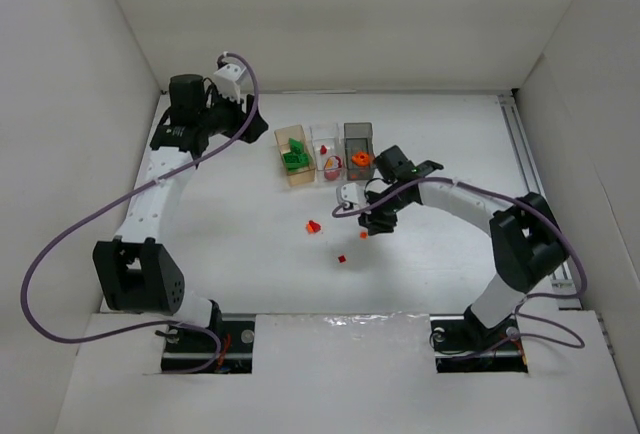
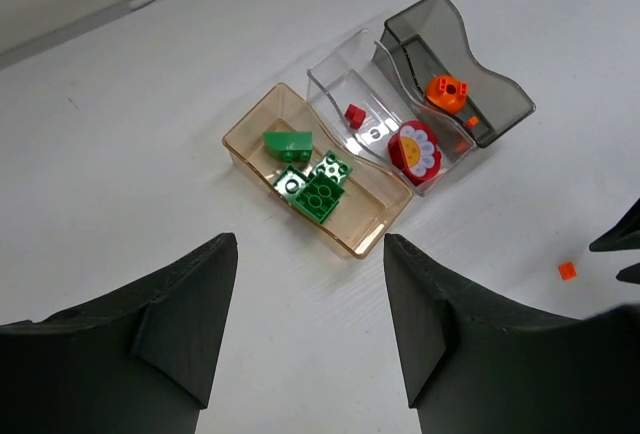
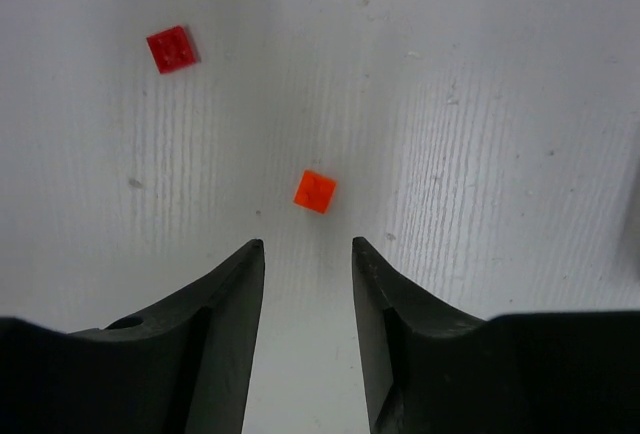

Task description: Sort the legos into containers by color

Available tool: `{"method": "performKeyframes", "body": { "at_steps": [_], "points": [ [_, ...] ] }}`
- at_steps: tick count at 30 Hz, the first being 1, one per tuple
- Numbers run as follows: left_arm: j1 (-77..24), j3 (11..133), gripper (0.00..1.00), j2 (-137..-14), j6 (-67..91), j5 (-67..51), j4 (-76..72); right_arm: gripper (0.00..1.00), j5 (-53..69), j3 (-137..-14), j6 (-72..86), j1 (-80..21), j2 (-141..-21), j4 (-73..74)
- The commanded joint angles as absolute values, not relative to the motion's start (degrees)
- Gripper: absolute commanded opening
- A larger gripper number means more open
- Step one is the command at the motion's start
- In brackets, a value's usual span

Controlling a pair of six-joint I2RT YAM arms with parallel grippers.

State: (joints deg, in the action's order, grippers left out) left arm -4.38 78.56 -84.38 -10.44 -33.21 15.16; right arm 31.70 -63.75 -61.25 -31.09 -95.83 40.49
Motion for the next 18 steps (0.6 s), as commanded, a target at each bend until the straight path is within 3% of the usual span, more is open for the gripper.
{"method": "performKeyframes", "body": {
  "at_steps": [1, 6, 12, 18],
  "points": [
    [-4.2, 78.6, 0.57, -81.0, -10.6, -33.0, 12.4, 0.46, 27.6, -64.6, -49.6, -35.2, -93.1, 33.5],
    [-4.2, 78.6, 0.57, -81.0, -11.9, -33.0, 13.5, 0.53, 25.9, -63.7, -41.9, -38.2, -93.1, 30.9],
    [-4.2, 78.6, 0.57, -81.0, -12.9, -32.4, 14.7, 0.53, 23.2, -61.3, -35.3, -38.2, -93.1, 27.9],
    [-4.2, 78.6, 0.57, -81.0, -12.9, -32.4, 14.7, 0.46, 21.4, -65.1, -38.6, -37.7, -96.9, 32.0]
  ]
}}
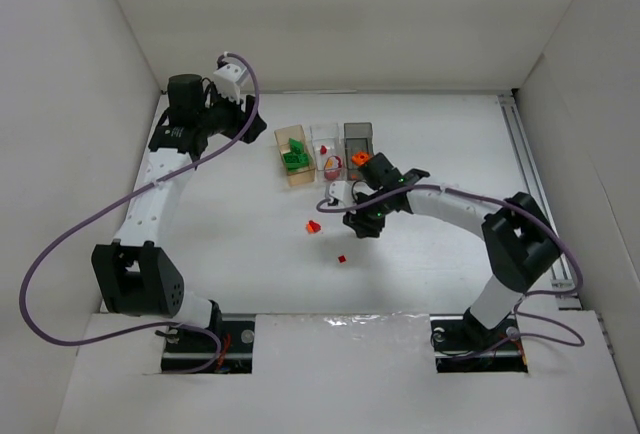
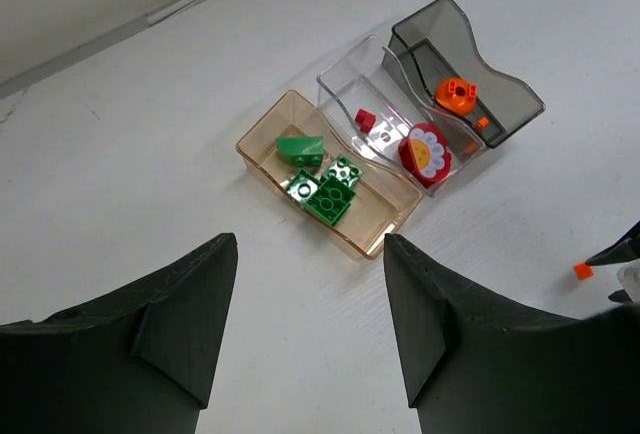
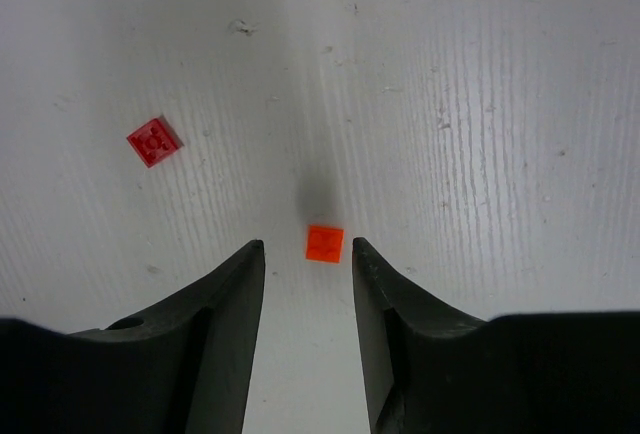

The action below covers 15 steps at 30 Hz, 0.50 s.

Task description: Sort the legos into containers by color

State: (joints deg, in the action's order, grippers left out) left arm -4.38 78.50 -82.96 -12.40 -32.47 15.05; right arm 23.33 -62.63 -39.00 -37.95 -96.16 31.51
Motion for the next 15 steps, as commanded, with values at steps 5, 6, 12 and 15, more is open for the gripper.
{"method": "performKeyframes", "body": {
  "at_steps": [5, 6, 12, 15],
  "points": [
    [-4.2, 79.3, 0.57, -83.2, -12.4, -33.0, 14.2, 0.46, 18.8, -67.2, -39.6, -37.7, -97.6, 35.9],
    [-4.2, 79.3, 0.57, -83.8, -12.4, -33.5, 13.6, 0.47, 18.8, -67.9, -40.5, -37.7, -97.6, 36.4],
    [-4.2, 79.3, 0.57, -84.5, -11.8, -34.0, 12.6, 0.47, 17.7, -69.8, -42.1, -37.7, -99.8, 39.7],
    [-4.2, 79.3, 0.57, -85.0, -11.8, -34.0, 12.6, 0.47, 17.7, -70.4, -42.6, -38.2, -100.8, 41.2]
  ]
}}
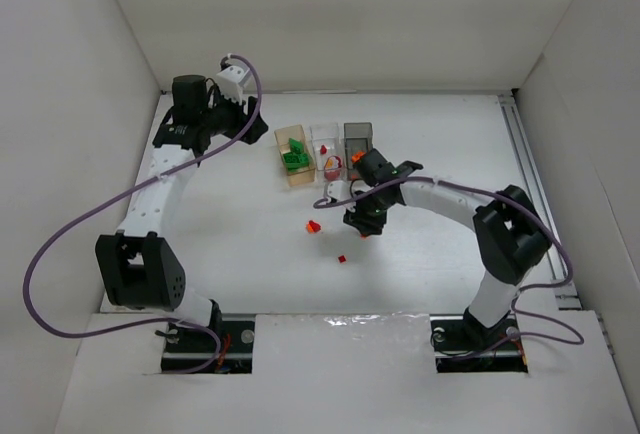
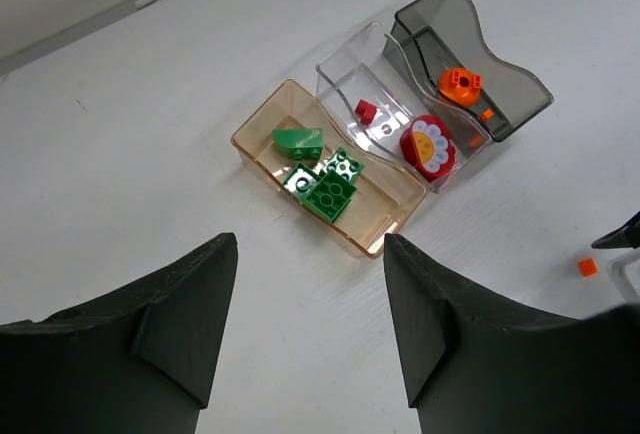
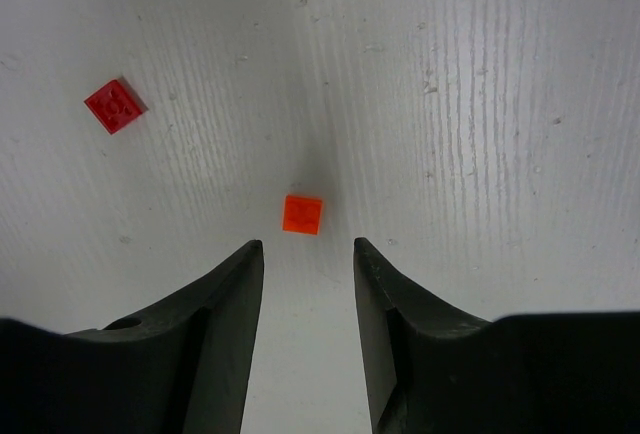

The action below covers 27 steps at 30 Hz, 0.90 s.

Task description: Sort the legos into containers by color

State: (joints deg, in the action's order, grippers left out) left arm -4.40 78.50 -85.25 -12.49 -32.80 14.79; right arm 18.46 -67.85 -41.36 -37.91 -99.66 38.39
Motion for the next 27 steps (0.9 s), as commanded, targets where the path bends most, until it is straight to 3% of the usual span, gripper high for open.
{"method": "performKeyframes", "body": {
  "at_steps": [1, 27],
  "points": [
    [-4.2, 79.3, 0.57, -85.0, -11.8, -34.0, 12.6, 0.47, 17.7, -70.9, -43.2, -38.2, -101.6, 42.0],
    [-4.2, 78.7, 0.57, -86.0, -12.3, -33.5, 12.0, 0.47, 12.7, -71.4, -40.3, -40.9, -105.5, 40.1]
  ]
}}
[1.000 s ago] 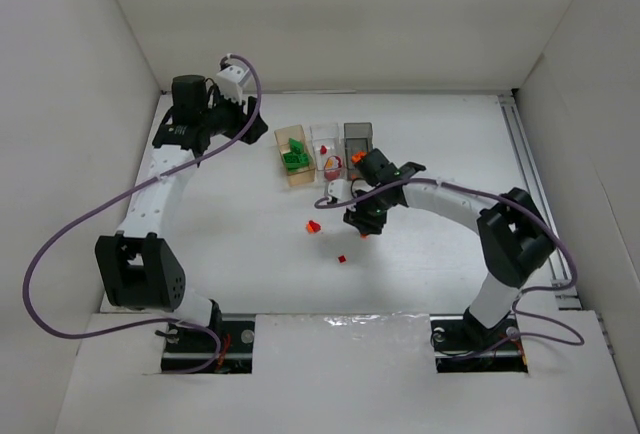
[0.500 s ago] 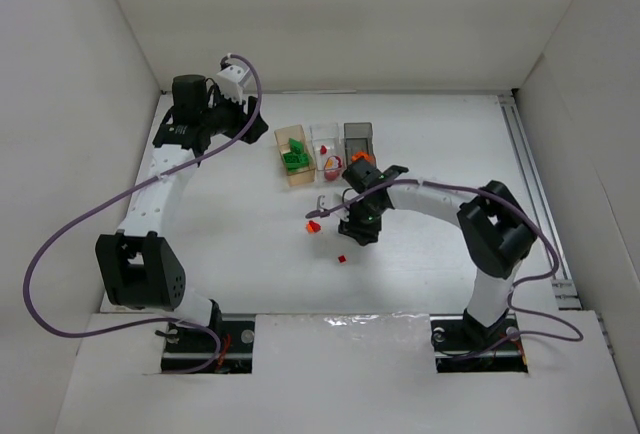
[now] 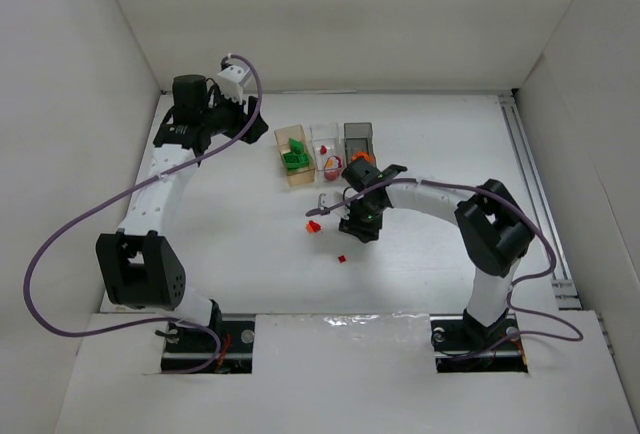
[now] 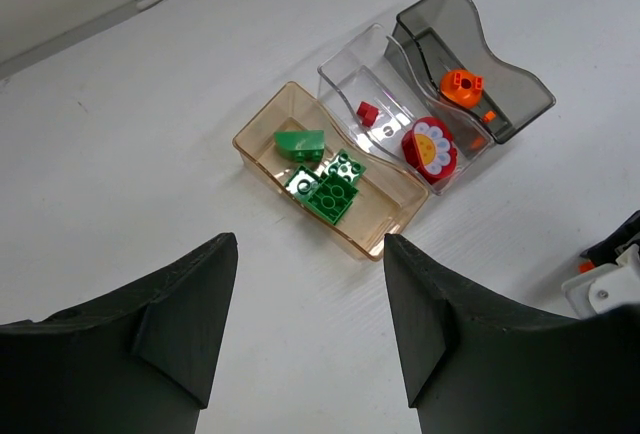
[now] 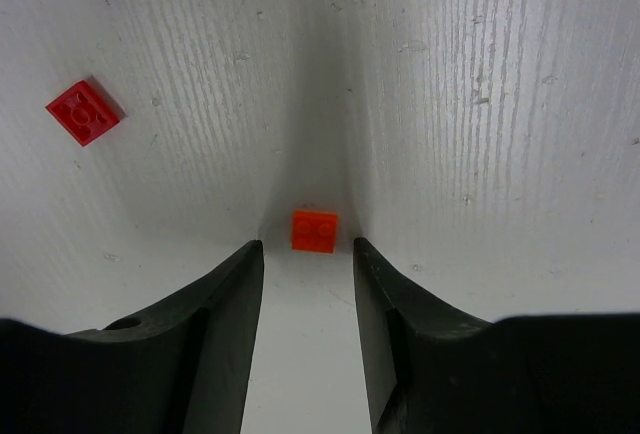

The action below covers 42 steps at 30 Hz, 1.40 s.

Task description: Sort the legos into containers by color

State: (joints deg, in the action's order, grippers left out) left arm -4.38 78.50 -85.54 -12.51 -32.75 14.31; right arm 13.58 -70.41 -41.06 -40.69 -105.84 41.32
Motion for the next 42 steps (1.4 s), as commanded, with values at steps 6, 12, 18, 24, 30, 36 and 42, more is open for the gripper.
{"method": "performKeyframes", "body": {
  "at_steps": [6, 12, 18, 24, 30, 36, 42],
  "points": [
    [-4.2, 79.3, 0.57, -86.7, -12.3, -33.5, 12.0, 0.47, 13.3, -71.9, -39.1, -41.4, -106.8, 39.6],
    [-4.2, 79.3, 0.57, -86.7, -12.8, -33.0, 12.0, 0.46, 9.3, -70.4, -35.6, -45.3, -106.8, 35.9],
    [-4.2, 79.3, 0.57, -86.7, -12.8, -33.0, 12.0, 0.42, 8.3, -69.8, -34.4, -45.3, -108.7, 34.1],
    [-4.2, 79.3, 0.57, -86.7, -12.8, -33.0, 12.6, 0.41, 5.9, -69.8, -33.8, -44.6, -108.6, 34.1],
    [-4.2, 79.3, 0.57, -87.2, -12.8, -33.0, 12.6, 0.42, 4.8, -69.8, -33.8, -43.4, -107.5, 34.7],
    [-4.2, 79.8, 0.57, -87.7, -12.8, -34.0, 12.6, 0.48, 5.1, -70.3, -34.8, -41.6, -107.5, 35.9],
    [-4.2, 80.3, 0.57, -88.2, -12.8, -34.0, 12.6, 0.45, 5.6, -71.4, -36.7, -41.6, -108.0, 38.8]
  ]
}}
